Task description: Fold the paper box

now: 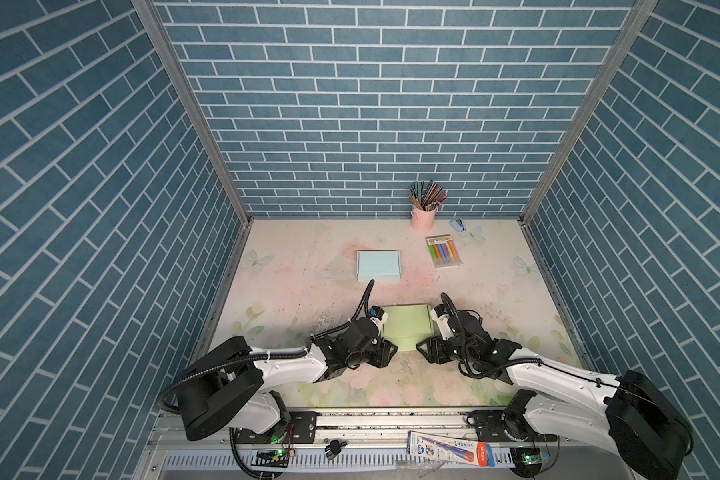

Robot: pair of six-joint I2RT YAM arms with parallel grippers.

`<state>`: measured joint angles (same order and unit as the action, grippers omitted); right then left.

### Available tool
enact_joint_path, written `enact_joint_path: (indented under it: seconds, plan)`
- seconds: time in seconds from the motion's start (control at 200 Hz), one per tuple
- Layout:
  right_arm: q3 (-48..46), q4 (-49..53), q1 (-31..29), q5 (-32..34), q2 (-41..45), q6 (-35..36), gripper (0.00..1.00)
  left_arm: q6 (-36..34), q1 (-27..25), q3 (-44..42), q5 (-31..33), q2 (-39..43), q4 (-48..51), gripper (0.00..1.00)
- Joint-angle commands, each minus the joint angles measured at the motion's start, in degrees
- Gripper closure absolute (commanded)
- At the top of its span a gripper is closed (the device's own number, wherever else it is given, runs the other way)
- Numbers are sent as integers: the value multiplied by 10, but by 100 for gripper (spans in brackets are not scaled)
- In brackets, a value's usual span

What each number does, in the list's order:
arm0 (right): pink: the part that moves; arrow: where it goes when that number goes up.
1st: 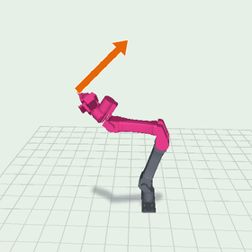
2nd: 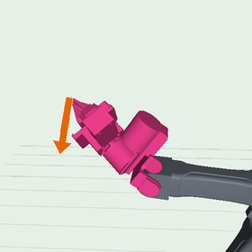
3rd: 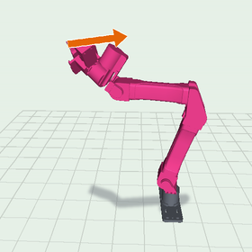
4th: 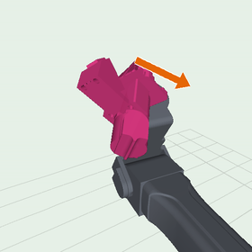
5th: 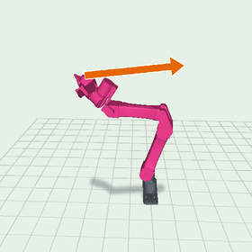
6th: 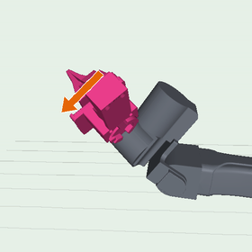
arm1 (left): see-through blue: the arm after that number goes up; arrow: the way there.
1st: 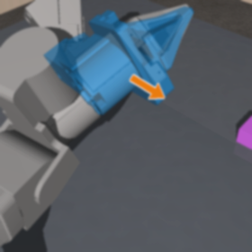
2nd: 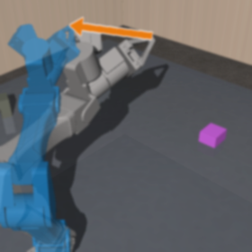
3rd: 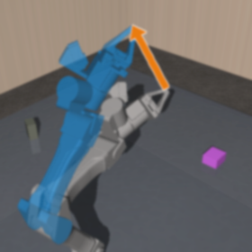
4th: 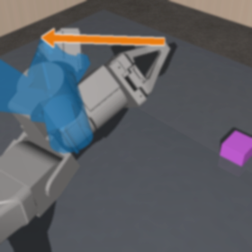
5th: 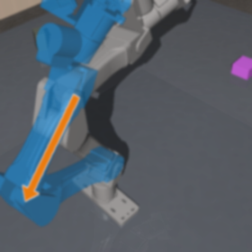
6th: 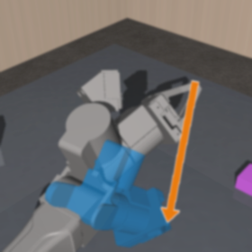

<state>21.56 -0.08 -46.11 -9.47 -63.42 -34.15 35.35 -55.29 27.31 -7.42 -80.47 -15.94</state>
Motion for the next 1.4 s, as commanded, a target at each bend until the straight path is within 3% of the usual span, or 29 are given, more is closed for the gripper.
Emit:
enact_joint_path:
  seconds: [0.0, 0.115, 0.51, 0.85, 1.145, 1.395]
  plan:
    - [-6, -21, -5, 5, -15, -1, 38, 1, 7, -6, 6, -13, -31, 51]
    - [-7, -30, -5, 3, -27, -2, 43, -5, 9, -2, 5, -22, -36, 55]
    - [-6, -23, -5, 21, -31, 5, 43, -15, 14, 4, 13, -31, -32, 57]
    - [14, 22, -2, 46, -3, 8, 27, -25, 21, 1, 20, -31, -29, 57]
    - [39, 60, 15, 55, 18, 28, 25, -31, 22, 12, 20, -39, -27, 57]
    - [63, 39, 76, 58, 22, 92, 24, -33, 22, 12, 22, -34, -25, 57]
